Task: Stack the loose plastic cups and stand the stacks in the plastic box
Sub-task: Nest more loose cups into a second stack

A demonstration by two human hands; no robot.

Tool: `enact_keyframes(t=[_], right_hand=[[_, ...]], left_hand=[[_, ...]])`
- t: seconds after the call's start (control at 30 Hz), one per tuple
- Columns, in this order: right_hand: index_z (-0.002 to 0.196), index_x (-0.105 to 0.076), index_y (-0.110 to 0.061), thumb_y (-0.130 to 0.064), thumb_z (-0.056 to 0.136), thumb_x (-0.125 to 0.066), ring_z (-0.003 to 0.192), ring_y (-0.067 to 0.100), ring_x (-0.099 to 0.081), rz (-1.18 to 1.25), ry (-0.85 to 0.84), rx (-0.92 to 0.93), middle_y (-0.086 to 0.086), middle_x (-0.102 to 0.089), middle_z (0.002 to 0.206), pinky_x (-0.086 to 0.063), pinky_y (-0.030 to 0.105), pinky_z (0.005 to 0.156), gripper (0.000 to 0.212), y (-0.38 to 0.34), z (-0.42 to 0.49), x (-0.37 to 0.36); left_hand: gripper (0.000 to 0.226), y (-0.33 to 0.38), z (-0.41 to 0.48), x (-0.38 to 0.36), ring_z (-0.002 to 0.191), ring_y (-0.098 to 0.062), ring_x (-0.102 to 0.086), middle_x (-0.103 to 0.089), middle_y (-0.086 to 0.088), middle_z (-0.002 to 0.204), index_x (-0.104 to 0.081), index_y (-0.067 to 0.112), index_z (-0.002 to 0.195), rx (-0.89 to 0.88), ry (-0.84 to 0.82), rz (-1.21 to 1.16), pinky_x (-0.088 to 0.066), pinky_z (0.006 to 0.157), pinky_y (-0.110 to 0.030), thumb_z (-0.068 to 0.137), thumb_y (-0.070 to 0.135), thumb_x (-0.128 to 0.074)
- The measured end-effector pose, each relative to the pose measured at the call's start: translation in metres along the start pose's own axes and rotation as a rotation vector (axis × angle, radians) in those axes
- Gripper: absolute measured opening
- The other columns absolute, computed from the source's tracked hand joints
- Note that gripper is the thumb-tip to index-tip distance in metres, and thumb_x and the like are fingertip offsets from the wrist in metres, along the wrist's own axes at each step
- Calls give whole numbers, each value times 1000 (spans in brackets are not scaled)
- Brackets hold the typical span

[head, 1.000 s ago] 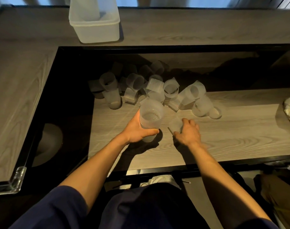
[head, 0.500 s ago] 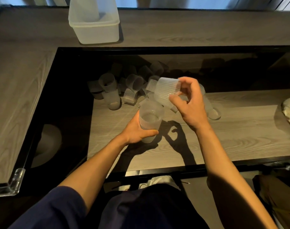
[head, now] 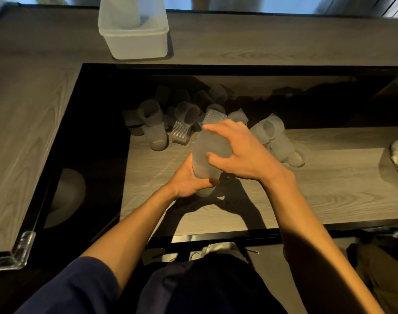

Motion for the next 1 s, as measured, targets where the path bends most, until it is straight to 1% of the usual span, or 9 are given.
enact_keyframes(t=[0.13, 0.43, 0.53, 0.6, 0.63, 0.7, 0.77, 0.83, 1.0], right_hand=[[150, -47, -31, -46, 83, -63, 120, 16, -44, 14, -23, -18, -4, -51, 128, -39, 32, 97, 70, 5, 1, 4], [149, -49, -28, -37, 87, -69, 114, 13, -39, 27, 34, -12, -5, -43, 121, -34, 20, 87, 65, 4, 2, 2], [149, -49, -30, -52, 82, -60, 115, 13, -37, -69, -13, -21, -4, -45, 126, -39, 31, 93, 72, 3, 5, 1], [153, -43, -33, -60, 81, -60, 121, 16, -35, -189, -126, -62, -4, -44, 136, -41, 40, 100, 78, 5, 6, -5], [154, -40, -35, -60, 85, -64, 127, 18, -34, -182, -166, -71, -4, -42, 141, -40, 43, 104, 77, 7, 5, -8], [152, -42, -36, -55, 91, -68, 134, 15, -36, 69, -119, -88, -6, -42, 146, -37, 34, 109, 69, 14, 4, -14], [144, -51, -33, -45, 96, -67, 127, 8, -44, 348, 97, -210, -7, -45, 139, -38, 15, 101, 52, 30, 4, -17], [137, -59, -22, -37, 99, -65, 117, 9, -50, 305, 308, -436, -1, -46, 136, -41, 9, 94, 41, 53, 5, -18], [146, -50, -13, -22, 97, -66, 117, 32, -58, -19, 293, -774, 14, -22, 158, -45, 32, 94, 53, 109, 1, -18]], left_hand=[[96, -2, 2, -1, 128, -17, -57, -58, -1, 137, -36, 22, 150, -20, -23, -9, -52, 104, -49, 72, 26, -91], [91, 0, 7, -2, 124, -16, -59, -60, -1, 133, -38, 17, 148, -38, -46, 5, -54, 103, -46, 73, 20, -91], [91, 3, 9, -6, 125, -18, -59, -60, -4, 134, -38, 14, 148, -50, -58, -4, -53, 103, -40, 74, 13, -91], [91, 2, 11, -8, 124, -15, -60, -59, -7, 133, -36, 8, 148, -53, -54, -13, -52, 99, -29, 74, 2, -89], [92, 2, 11, -8, 123, -12, -60, -59, -7, 132, -35, 6, 147, -47, -46, -22, -51, 98, -24, 73, 0, -89], [94, 2, 12, -7, 123, -10, -59, -60, -4, 132, -38, 9, 147, -21, -36, -26, -51, 99, -25, 69, 11, -91], [92, 1, 13, -7, 123, -6, -58, -60, 2, 131, -41, 15, 146, 15, -39, 1, -51, 100, -24, 69, 17, -91], [86, 1, 14, -5, 119, 1, -57, -60, 7, 129, -44, 16, 143, 43, -43, 16, -49, 94, -17, 72, 14, -91], [88, 2, 18, -1, 118, 0, -57, -58, 9, 129, -43, 20, 143, 83, -57, 34, -50, 96, -25, 71, 19, -92]])
Point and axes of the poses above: each hand's wrist, its own z-axis towards the middle knuckle, its own x-axis out of the back of the hand, y = z × x, the point moved 1 cm from there along z, towards the middle knuckle
